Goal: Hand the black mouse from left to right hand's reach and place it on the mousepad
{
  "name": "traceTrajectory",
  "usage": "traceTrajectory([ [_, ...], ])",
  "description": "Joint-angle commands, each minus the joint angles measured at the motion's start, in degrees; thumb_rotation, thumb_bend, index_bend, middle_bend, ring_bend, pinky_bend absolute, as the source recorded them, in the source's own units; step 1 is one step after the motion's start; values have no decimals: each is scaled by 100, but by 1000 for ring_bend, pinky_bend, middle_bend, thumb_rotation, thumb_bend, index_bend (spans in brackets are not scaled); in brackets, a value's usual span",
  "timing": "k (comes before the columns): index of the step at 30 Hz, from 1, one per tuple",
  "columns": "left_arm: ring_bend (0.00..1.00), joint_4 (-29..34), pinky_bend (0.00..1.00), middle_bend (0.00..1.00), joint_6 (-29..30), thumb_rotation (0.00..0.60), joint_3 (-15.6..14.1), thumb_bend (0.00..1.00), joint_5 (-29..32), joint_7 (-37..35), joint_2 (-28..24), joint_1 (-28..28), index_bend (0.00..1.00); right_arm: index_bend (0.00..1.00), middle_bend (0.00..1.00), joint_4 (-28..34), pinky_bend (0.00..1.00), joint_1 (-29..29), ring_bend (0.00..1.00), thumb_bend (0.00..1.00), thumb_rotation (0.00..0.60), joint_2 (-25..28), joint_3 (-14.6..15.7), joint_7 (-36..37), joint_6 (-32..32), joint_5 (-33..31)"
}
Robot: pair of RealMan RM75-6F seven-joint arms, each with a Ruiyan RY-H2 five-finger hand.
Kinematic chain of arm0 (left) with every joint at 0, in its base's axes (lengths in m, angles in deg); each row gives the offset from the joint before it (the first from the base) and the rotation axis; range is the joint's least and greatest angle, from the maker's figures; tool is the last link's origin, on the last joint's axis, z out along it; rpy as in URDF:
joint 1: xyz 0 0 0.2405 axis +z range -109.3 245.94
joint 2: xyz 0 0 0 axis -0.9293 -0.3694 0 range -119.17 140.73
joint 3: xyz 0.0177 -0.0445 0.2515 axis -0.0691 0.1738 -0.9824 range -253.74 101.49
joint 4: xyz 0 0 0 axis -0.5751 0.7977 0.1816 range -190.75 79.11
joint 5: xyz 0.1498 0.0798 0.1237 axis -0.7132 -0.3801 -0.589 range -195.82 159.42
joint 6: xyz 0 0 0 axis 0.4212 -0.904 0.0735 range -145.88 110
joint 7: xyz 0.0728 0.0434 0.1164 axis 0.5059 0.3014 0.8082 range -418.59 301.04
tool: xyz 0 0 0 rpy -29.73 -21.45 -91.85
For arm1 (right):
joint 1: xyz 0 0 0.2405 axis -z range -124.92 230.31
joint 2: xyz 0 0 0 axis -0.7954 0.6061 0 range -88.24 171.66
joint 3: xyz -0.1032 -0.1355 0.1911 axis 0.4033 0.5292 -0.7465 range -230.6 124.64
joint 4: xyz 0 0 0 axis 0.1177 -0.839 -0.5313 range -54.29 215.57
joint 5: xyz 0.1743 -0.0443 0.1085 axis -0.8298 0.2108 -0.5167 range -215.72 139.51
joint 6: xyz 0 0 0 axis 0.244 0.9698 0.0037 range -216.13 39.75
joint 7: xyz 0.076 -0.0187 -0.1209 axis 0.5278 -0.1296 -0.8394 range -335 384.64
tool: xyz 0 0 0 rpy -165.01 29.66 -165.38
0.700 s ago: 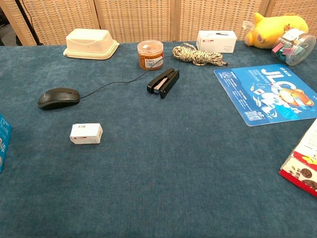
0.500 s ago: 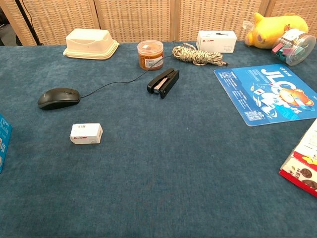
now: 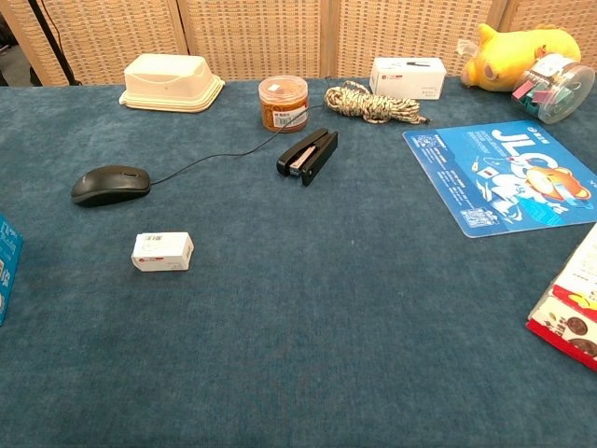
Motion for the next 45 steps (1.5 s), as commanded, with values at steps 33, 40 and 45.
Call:
traceTrajectory([
  [33, 195, -2376, 314, 139, -2190, 600, 718, 185, 2532, 1357, 2177, -1935, 186, 0, 0, -104, 0, -92, 0, 0, 600, 13, -49, 172, -219, -227],
  [40, 292, -2568, 400, 265, -2177, 600, 754, 228, 2763, 1509, 2373, -2025, 335, 0, 0, -87, 0, -90, 0, 0, 600, 50, -44, 234, -218, -224],
  [45, 388, -2721, 482, 386, -2112, 600, 760, 243, 2700, 1430, 2508, -2049, 479, 0, 0, -91, 0, -82, 0, 0, 600, 63, -57, 290, -183, -222],
])
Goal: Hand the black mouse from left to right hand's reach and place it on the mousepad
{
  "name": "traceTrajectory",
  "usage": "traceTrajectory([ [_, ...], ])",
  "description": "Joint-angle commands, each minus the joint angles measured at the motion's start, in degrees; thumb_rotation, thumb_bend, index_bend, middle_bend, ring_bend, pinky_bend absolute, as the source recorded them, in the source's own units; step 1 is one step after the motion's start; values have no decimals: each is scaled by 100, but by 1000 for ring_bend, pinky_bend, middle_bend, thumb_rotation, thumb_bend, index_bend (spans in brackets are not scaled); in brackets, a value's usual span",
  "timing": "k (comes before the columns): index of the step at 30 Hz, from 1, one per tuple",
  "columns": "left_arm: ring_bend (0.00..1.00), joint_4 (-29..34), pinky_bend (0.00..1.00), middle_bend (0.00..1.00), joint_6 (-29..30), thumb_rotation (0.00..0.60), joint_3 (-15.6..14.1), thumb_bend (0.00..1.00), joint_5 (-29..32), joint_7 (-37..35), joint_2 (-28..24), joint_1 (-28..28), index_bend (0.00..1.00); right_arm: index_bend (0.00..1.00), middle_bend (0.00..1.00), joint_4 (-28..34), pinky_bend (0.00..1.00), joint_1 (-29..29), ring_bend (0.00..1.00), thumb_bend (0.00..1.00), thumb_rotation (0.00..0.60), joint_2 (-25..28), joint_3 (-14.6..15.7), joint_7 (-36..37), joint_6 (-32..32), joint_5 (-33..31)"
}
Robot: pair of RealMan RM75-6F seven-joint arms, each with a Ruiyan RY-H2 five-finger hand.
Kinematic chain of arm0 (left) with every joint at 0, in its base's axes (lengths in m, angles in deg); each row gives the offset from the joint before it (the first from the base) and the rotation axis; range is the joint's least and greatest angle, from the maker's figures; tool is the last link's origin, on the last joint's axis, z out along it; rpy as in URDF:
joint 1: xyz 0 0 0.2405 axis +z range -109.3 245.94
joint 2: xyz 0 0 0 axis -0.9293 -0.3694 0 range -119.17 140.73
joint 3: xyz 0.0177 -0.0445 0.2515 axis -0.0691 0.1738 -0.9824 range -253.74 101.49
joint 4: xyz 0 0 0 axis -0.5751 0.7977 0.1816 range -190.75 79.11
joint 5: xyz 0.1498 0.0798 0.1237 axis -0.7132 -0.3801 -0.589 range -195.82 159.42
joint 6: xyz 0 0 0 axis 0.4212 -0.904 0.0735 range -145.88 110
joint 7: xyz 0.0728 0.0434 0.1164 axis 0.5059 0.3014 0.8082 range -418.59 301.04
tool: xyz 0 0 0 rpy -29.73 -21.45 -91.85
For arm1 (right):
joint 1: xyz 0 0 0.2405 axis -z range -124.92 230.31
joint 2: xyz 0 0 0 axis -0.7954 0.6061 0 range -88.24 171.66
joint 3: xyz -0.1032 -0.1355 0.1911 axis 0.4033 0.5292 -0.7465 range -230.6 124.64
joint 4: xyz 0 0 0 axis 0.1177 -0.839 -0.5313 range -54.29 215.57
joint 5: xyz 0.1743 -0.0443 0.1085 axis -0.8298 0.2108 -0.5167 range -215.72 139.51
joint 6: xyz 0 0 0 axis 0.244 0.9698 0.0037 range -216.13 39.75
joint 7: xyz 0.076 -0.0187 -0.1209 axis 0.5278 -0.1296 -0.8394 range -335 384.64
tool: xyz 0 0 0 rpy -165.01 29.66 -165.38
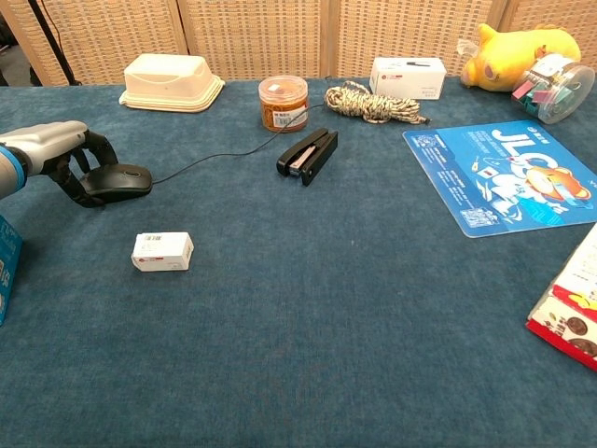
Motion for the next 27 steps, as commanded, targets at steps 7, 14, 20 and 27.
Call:
traceTrajectory([
  [7, 420, 81, 509, 427, 89, 600, 28, 245, -177, -298, 1, 53, 525, 0, 0, -5, 0, -6, 0, 0, 600, 7, 13, 41, -14, 13],
  [14, 421, 1171, 509, 427, 414, 600, 3, 245, -861, -895, -425, 236, 525, 0, 0, 10, 0, -7, 0, 0, 600, 14, 23, 53, -20, 20],
  [20, 423, 2289, 509, 427, 729, 600, -50, 244, -1165, -511, -665, 175, 523, 0, 0, 24, 0, -10, 0, 0, 600, 16, 36, 51, -23, 38],
  [27, 418, 3052, 509, 427, 1069, 600, 97, 242, -845, 767, -250, -303, 519, 0, 0, 6, 0, -36, 0, 0, 600, 19, 34, 87, -90, 4],
])
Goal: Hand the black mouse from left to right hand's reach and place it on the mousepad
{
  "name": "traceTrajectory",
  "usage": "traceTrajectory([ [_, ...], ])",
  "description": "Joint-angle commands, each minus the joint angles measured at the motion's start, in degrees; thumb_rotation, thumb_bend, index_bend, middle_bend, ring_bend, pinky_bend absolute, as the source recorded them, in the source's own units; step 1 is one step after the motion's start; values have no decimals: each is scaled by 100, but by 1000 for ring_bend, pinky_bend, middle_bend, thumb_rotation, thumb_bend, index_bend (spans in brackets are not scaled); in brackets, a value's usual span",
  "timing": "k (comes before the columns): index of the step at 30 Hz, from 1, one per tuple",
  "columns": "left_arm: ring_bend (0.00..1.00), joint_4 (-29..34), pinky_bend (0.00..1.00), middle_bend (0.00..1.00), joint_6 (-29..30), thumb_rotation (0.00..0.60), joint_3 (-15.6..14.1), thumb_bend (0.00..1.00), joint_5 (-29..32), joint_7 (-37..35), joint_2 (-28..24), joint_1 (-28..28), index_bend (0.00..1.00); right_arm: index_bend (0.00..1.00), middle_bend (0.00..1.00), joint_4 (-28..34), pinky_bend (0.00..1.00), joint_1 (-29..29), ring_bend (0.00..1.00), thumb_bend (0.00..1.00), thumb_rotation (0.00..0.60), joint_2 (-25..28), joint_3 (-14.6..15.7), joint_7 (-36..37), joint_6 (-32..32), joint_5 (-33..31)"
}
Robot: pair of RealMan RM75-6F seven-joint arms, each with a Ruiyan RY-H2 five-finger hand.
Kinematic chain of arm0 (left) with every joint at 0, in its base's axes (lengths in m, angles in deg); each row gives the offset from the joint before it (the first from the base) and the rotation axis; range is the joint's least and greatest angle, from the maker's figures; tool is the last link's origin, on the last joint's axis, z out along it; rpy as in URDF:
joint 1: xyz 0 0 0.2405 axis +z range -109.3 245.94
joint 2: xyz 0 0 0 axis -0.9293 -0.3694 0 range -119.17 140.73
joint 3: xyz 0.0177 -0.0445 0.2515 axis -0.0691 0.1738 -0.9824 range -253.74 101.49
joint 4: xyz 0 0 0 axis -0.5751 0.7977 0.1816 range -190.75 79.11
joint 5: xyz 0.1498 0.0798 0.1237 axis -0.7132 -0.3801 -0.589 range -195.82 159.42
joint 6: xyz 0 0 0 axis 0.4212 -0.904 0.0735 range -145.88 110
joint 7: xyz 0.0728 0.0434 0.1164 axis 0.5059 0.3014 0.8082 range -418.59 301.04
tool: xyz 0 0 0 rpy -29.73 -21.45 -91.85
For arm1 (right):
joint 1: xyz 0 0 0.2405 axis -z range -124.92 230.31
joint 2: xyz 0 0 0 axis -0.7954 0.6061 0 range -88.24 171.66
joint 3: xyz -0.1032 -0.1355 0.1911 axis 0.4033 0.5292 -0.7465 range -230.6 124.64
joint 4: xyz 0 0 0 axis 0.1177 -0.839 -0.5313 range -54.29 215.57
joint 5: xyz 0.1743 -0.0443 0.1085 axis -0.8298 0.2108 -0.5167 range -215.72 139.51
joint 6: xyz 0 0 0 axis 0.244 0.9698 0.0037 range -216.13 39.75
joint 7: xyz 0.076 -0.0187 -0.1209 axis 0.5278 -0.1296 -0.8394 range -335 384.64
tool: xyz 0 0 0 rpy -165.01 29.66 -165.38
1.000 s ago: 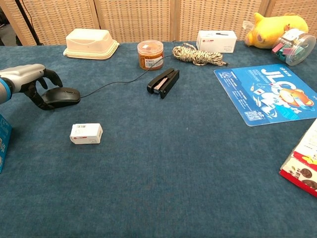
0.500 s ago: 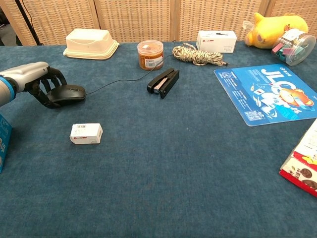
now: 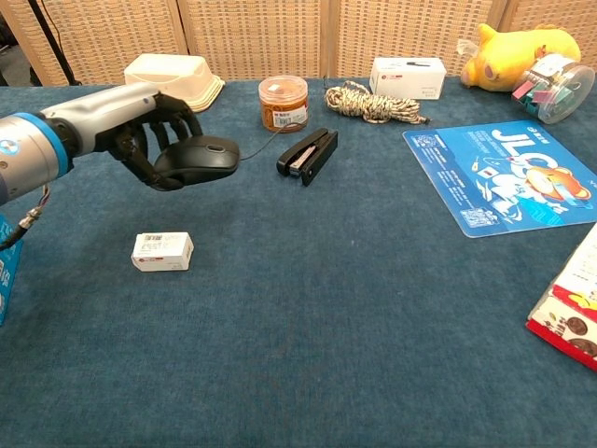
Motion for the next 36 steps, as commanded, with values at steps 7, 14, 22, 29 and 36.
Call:
traceTrajectory([
  [7, 417, 252, 509, 427, 287, 600, 435, 242, 1259, 1643, 1172, -1023, 513, 0, 0, -10, 0, -9, 0, 0, 600, 31, -21, 94, -4, -26],
  [14, 417, -516, 509, 427, 401, 600, 703, 242, 1721, 1763, 1983, -1471, 513, 0, 0, -61, 0, -29, 0, 0, 600, 42, -35, 171, -72, -91],
  [22, 417, -1554, 509, 427, 480, 600, 1091, 238, 1987, 1569, 2725, -1838, 508, 0, 0, -87, 0, -50, 0, 0, 600, 41, -56, 208, -137, -170],
  [29, 400, -2172, 509, 397, 720, 600, 1326, 224, 1905, 1300, 3247, -2003, 459, 0, 0, -111, 0, -74, 0, 0, 600, 48, -61, 262, -193, -198],
  [36, 158, -2237, 387, 128, 656, 600, 1394, 185, 1948, 1226, 3382, -1964, 193, 0, 0, -93, 0, -70, 0, 0, 600, 73, -61, 311, -171, -182],
])
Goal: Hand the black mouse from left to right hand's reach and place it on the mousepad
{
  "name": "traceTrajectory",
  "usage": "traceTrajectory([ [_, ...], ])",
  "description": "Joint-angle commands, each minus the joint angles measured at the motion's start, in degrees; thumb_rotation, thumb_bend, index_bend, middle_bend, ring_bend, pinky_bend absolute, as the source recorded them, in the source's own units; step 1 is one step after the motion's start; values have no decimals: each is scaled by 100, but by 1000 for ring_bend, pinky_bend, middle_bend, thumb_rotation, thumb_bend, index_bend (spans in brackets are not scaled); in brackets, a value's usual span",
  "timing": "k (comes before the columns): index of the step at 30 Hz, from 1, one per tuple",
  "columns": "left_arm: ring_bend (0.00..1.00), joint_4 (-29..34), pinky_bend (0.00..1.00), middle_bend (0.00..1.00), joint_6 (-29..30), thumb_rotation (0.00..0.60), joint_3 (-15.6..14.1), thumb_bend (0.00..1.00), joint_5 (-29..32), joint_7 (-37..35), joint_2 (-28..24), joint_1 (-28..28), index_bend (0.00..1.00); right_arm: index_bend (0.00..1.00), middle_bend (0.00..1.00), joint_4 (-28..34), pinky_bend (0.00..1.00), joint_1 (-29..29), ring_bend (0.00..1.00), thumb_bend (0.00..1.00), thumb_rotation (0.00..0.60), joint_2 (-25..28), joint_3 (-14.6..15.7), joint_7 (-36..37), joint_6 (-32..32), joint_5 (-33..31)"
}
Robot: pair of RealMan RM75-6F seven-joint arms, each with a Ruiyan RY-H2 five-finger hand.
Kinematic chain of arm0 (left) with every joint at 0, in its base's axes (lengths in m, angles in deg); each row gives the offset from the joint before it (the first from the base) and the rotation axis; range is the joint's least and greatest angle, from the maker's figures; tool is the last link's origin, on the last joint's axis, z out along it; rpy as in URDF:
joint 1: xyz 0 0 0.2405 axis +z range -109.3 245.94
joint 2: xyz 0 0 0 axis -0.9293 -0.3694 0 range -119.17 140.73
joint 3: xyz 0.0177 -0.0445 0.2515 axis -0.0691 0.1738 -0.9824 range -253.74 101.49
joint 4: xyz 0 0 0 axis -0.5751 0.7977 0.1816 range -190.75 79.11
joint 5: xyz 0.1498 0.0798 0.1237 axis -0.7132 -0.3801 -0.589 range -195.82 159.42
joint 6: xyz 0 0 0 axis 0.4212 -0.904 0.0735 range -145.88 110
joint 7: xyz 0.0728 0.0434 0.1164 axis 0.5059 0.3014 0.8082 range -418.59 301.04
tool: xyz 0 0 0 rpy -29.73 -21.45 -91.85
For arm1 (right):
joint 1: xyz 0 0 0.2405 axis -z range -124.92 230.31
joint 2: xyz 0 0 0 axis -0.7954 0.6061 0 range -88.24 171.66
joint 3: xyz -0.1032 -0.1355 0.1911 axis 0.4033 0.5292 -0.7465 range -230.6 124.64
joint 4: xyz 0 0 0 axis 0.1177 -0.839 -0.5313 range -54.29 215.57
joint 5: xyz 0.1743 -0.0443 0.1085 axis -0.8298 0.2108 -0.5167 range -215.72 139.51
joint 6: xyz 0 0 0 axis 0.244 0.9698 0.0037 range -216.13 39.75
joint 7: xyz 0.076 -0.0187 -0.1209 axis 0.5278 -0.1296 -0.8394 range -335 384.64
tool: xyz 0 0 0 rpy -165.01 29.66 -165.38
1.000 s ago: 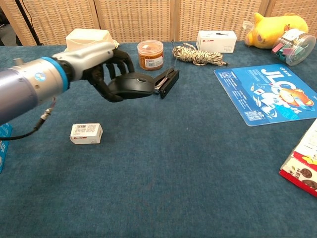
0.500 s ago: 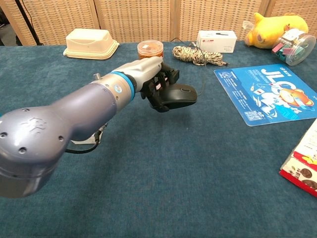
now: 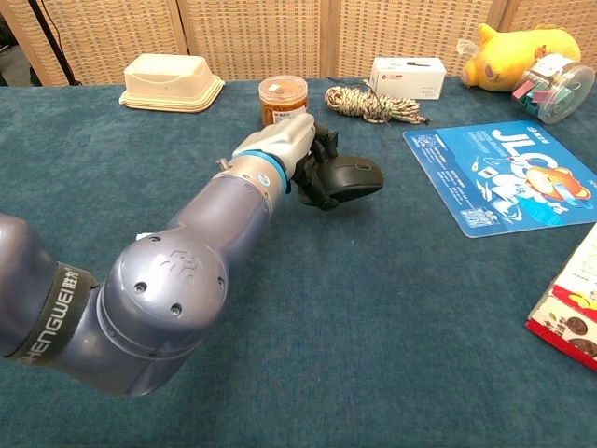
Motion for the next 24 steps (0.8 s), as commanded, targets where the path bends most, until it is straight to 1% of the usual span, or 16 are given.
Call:
traceTrajectory([
  [1, 79, 95, 321, 56, -76, 600, -8, 167, 54, 31, -26, 46, 104, 0, 0, 4, 0, 4, 0, 0, 600, 6, 2, 10, 10, 6],
  [3, 8, 167, 253, 0, -75, 600, -22, 135, 54, 59, -58, 74, 13, 0, 0, 8, 0, 5, 0, 0, 600, 9, 4, 16, 13, 12],
  [4, 0, 215, 238, 0, -63, 600, -36, 124, 44, 74, -80, 95, 1, 0, 0, 11, 0, 5, 0, 0, 600, 11, 5, 19, 14, 15],
  [7, 0, 499, 203, 0, 10, 600, -87, 103, 30, 138, -218, 206, 0, 0, 0, 20, 0, 5, 0, 0, 600, 13, 14, 19, 19, 33],
  [9, 0, 865, 184, 0, 107, 600, -171, 95, -22, 186, -408, 346, 0, 0, 0, 27, 0, 6, 0, 0, 600, 14, 22, 17, 26, 50],
  [12, 0, 1476, 135, 0, 304, 600, -393, 85, -253, 203, -791, 614, 0, 0, 0, 37, 0, 6, 0, 0, 600, 9, 30, 6, 25, 57],
  [13, 0, 1768, 106, 0, 395, 600, -496, 80, -373, 198, -1003, 748, 0, 0, 0, 37, 0, 6, 0, 0, 600, 9, 36, -3, 23, 62],
  [16, 0, 2363, 41, 0, 578, 600, -693, 65, -652, 159, -1507, 1036, 0, 0, 0, 46, 0, 5, 0, 0, 600, 3, 42, -22, 23, 69],
  [17, 0, 2628, 25, 0, 661, 600, -778, 62, -798, 101, -1766, 1183, 0, 0, 0, 53, 0, 4, 0, 0, 600, 0, 48, -36, 19, 74],
  [19, 0, 3033, 6, 0, 753, 600, -904, 60, -990, 13, -2205, 1412, 0, 0, 0, 61, 0, 1, 0, 0, 600, -8, 56, -68, 13, 79],
  [22, 0, 3442, 0, 0, 899, 600, -1038, 59, -1246, -125, -2826, 1723, 0, 0, 0, 75, 0, -5, 0, 0, 600, -25, 64, -119, 4, 84],
  [24, 0, 3684, 0, 0, 940, 600, -1153, 59, -1473, -339, -3311, 1964, 0, 0, 0, 80, 0, -12, 0, 0, 600, -41, 73, -157, -13, 84],
])
